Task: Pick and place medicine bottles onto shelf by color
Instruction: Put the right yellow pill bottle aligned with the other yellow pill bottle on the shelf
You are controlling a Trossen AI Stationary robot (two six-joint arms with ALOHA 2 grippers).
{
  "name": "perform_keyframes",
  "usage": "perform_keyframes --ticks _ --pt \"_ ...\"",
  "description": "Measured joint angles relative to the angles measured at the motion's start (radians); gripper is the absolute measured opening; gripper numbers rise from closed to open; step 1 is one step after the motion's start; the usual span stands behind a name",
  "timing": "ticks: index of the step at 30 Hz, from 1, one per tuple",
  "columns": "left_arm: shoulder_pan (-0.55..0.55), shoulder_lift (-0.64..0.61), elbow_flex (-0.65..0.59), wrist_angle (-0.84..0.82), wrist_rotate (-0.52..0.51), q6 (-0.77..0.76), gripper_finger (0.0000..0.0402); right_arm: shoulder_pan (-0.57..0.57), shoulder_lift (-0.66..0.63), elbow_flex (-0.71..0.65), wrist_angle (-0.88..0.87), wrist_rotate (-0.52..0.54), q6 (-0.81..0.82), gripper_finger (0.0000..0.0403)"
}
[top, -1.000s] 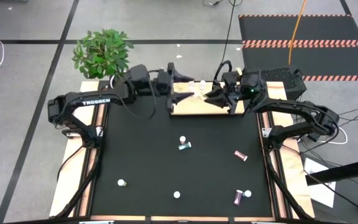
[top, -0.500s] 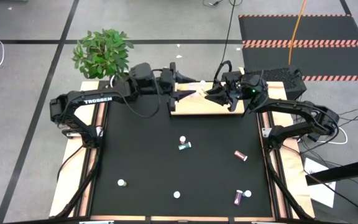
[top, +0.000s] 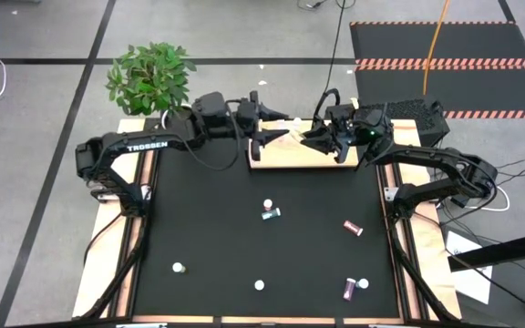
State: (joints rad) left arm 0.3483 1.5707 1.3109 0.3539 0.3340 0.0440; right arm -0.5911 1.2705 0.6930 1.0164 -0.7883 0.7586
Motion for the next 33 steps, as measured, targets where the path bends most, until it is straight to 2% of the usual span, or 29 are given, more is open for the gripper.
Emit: perform_keyframes --ticks 6,22,33 --pt "0.021 -0.003 0.000 0.013 0.005 -0.019 0.0195 0.004 0.000 0.000 0.001 -0.001 -0.003 0.0099" --pt "-0.010 0.030 0.002 -0.001 0.021 0.024 0.0195 0.004 -0.001 -0.002 -0.021 0.002 -0.012 0.0100" --pt "-0.015 0.048 0.003 0.019 -0.034 0.023 0.0195 0.003 0.000 -0.003 -0.033 0.022 0.014 0.0100"
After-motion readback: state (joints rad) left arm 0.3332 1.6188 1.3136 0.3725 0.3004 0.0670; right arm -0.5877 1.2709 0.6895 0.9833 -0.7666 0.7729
